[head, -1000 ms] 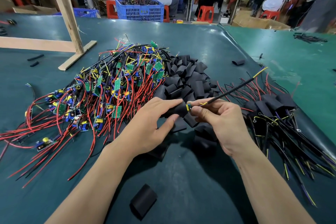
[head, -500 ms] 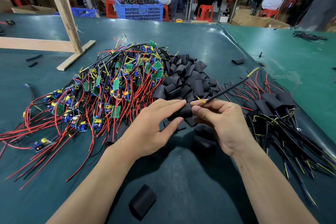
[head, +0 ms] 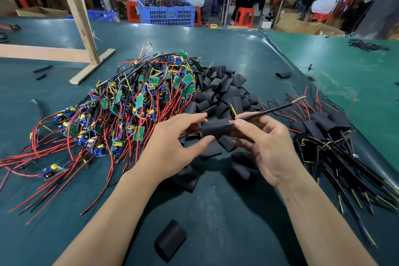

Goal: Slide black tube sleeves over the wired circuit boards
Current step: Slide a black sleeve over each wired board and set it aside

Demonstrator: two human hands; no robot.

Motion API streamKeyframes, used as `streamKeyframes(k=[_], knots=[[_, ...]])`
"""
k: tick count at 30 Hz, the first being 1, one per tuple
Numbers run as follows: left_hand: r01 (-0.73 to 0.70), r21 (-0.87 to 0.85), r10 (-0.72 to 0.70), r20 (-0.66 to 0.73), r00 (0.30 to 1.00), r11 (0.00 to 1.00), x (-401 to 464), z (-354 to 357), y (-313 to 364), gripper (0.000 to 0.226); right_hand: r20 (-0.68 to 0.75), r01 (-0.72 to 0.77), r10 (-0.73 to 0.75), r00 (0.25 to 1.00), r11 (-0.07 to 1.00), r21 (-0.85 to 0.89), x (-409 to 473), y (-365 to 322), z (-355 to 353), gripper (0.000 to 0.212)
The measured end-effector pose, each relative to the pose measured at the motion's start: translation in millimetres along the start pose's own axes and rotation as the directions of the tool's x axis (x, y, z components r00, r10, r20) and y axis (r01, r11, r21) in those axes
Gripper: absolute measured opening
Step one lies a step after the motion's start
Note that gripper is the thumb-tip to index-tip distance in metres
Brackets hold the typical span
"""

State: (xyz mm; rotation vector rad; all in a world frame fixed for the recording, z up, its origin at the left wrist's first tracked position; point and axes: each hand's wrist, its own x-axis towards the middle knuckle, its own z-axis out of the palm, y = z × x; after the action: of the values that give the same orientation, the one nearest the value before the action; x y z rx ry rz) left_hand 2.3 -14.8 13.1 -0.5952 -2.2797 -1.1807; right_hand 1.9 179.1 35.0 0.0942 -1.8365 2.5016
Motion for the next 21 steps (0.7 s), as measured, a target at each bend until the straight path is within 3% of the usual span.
streamKeyframes(k=[12, 21], knots=[[-0.075, 0.049, 0.078, -0.07, 0.994, 0.996, 0.3, 0.3, -1.5, 0.035, 0.076, -0.082, 0.073, 0.994, 0.987, 0.135, 2.4, 2.7, 0.4, 0.01], [-0.106, 0.044, 0.11, -0.087, 0.99, 0.993, 1.0, 0.4, 0.6, 0.034, 0.098, -0.118, 0.106, 0.989, 0.986, 0.118, 3.5, -0.3, -2.9, 0.012]])
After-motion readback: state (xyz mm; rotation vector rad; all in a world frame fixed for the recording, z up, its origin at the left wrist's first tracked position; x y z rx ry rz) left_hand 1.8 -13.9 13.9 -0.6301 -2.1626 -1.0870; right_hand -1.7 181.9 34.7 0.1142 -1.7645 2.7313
